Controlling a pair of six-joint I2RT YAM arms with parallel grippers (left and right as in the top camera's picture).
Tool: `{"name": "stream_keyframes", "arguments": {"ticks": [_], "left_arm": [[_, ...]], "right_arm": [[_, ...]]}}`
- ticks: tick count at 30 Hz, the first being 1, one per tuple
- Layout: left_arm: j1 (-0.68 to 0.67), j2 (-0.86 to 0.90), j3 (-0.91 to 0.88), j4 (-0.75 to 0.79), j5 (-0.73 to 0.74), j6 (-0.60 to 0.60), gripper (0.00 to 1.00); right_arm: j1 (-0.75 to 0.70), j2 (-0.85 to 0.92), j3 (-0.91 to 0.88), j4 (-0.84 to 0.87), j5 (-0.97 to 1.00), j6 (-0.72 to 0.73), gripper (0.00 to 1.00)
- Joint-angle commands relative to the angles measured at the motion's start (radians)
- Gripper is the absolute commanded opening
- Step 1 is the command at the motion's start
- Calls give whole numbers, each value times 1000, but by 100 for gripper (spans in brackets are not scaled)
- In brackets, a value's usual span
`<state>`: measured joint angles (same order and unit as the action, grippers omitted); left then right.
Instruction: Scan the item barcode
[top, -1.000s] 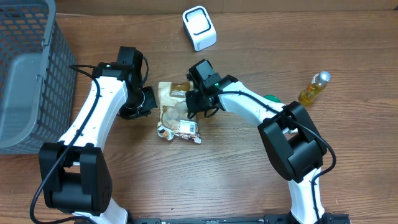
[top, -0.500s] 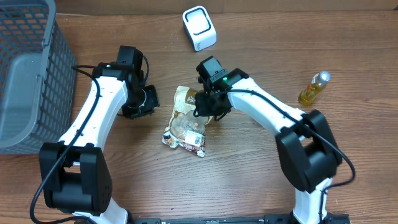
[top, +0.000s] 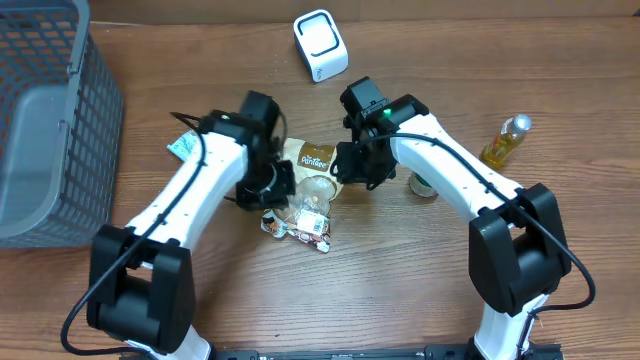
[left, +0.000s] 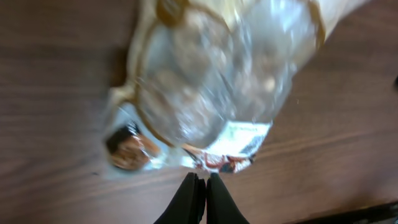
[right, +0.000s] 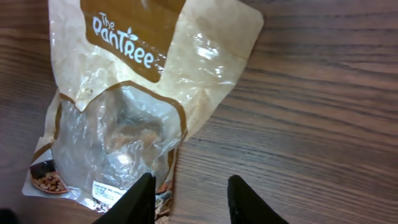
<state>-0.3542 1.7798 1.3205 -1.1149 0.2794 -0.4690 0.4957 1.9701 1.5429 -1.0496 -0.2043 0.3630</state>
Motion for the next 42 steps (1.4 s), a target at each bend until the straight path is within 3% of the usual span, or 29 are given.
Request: {"name": "stream_keyframes", "arguments": {"ticks": [1, 6, 12, 18, 26, 33, 35, 42], "left_arm": [[-45, 14, -35, 2, -57, -75, 4], [-72, 14, -94, 52, -146, -124, 4], [-72, 14, -174, 165, -117, -199, 4], [-80, 14, -216, 214, -72, -200, 4], [-63, 14, -219, 267, -254, -196, 10], [-18, 14, -219, 347, -280, -181, 9], [6, 13, -210, 337, -275, -175, 4], [122, 13, -109, 204, -90, -77, 4]], "right_arm": [[-7, -16, 14, 0, 5, -1, 36], [-7, -16, 14, 0, 5, -1, 38], [-7, -16, 14, -3, 5, -1, 39], [-7, -16, 14, -8, 5, -1, 40], [-7, -16, 14, -8, 1, -26, 43], [-7, -16, 14, -26, 1, -31, 50], [-7, -16, 14, -28, 1, -31, 52], [-7, -16, 14, -22, 2, -31, 59]]}}
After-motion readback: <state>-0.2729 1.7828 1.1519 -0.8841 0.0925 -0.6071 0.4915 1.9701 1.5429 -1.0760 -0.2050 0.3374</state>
